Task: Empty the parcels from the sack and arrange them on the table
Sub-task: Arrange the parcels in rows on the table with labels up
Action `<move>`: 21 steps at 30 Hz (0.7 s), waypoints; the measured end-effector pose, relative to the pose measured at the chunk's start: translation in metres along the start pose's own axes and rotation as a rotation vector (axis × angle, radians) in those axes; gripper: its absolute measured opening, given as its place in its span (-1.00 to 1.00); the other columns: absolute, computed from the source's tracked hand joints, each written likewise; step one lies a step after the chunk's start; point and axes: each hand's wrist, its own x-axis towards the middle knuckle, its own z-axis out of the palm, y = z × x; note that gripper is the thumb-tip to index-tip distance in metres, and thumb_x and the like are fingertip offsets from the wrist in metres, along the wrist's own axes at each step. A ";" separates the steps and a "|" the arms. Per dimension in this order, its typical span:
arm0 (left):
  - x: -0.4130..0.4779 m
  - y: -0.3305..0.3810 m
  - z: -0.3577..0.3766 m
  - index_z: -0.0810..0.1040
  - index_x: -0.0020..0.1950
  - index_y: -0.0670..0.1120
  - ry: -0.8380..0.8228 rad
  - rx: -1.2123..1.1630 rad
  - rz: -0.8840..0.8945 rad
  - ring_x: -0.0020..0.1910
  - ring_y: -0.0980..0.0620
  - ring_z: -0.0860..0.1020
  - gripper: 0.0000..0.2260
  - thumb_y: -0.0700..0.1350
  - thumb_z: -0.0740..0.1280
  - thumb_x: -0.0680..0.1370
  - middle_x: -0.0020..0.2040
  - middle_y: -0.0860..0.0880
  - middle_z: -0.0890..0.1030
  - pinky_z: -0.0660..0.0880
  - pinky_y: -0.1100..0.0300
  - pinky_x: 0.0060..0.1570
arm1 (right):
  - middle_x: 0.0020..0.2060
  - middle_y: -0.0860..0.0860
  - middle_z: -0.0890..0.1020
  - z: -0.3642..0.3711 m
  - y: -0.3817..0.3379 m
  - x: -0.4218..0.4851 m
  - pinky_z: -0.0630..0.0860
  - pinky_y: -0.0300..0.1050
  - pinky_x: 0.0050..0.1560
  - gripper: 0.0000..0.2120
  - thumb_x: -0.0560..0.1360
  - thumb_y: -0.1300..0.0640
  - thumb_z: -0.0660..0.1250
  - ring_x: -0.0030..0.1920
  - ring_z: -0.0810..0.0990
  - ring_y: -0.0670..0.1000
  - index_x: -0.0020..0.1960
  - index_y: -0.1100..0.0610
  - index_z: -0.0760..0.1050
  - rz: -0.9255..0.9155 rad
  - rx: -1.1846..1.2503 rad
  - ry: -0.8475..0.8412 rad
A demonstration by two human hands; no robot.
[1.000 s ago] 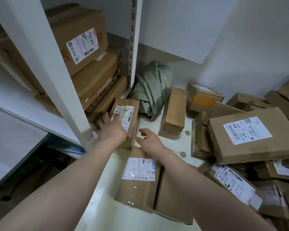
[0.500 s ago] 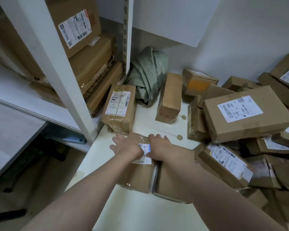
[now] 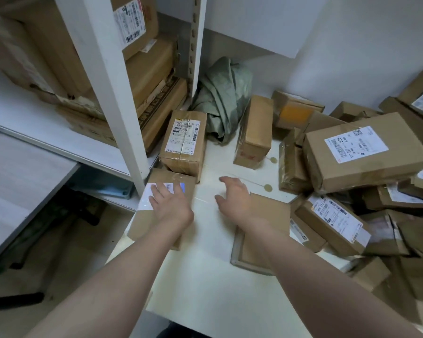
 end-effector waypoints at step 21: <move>0.050 0.167 -0.061 0.10 0.54 -0.03 0.177 -0.351 0.361 0.42 -0.19 0.22 -0.31 0.08 0.36 0.52 0.44 -0.19 0.25 0.22 -0.03 0.37 | 0.27 0.10 0.54 -0.114 0.064 0.082 0.37 -0.10 0.17 -0.64 0.67 -0.02 0.04 0.24 0.50 0.13 0.33 0.12 0.44 0.385 0.571 0.286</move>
